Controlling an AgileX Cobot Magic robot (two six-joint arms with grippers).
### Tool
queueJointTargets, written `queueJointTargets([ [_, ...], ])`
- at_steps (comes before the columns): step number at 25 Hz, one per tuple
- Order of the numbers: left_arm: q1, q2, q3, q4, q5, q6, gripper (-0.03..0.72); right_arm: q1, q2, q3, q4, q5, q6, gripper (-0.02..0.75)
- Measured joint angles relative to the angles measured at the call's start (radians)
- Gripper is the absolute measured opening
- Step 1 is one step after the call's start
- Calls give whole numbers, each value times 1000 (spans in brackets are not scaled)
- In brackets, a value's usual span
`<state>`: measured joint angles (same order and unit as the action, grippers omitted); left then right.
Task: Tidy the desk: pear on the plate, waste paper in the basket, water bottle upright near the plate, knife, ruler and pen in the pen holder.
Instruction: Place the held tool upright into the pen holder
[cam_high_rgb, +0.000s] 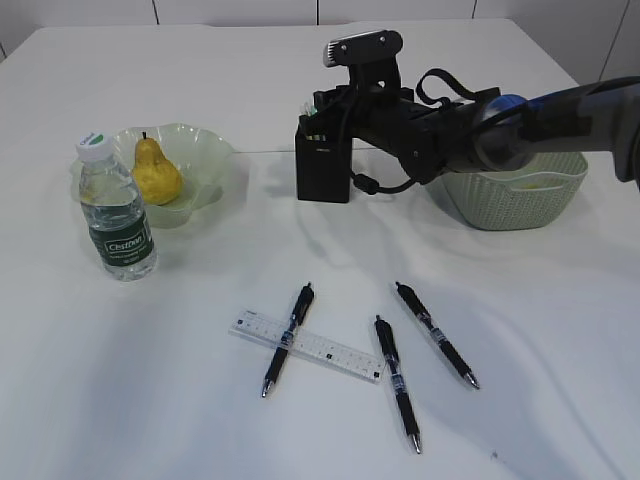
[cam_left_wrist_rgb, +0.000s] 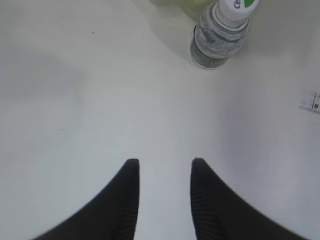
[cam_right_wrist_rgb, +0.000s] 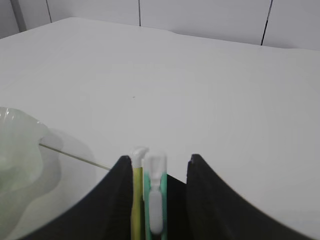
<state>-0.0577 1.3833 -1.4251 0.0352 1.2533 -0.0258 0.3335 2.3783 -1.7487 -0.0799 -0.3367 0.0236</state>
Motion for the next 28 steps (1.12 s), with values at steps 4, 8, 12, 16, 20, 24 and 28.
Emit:
queueJointTargets([
  [4,0,0,0,0,0,0,239,0,0,0,0,0,17,315],
  [8,0,0,0,0,0,0,239,0,0,0,-2,23,41,315],
  [12,0,0,0,0,0,0,239,0,-33,0,-2,142,65,315],
  [16,0,0,0,0,0,0,239,0,-114,0,-2,277,69,314],
  [20,0,0,0,0,0,0,239,0,-208,0,-2,420,69,314],
  [24,0,0,0,0,0,0,239,5,-307,0,-2,609,48,314],
  [28,0,0,0,0,0,0,239,11,-388,-30,-2,830,-48,314],
])
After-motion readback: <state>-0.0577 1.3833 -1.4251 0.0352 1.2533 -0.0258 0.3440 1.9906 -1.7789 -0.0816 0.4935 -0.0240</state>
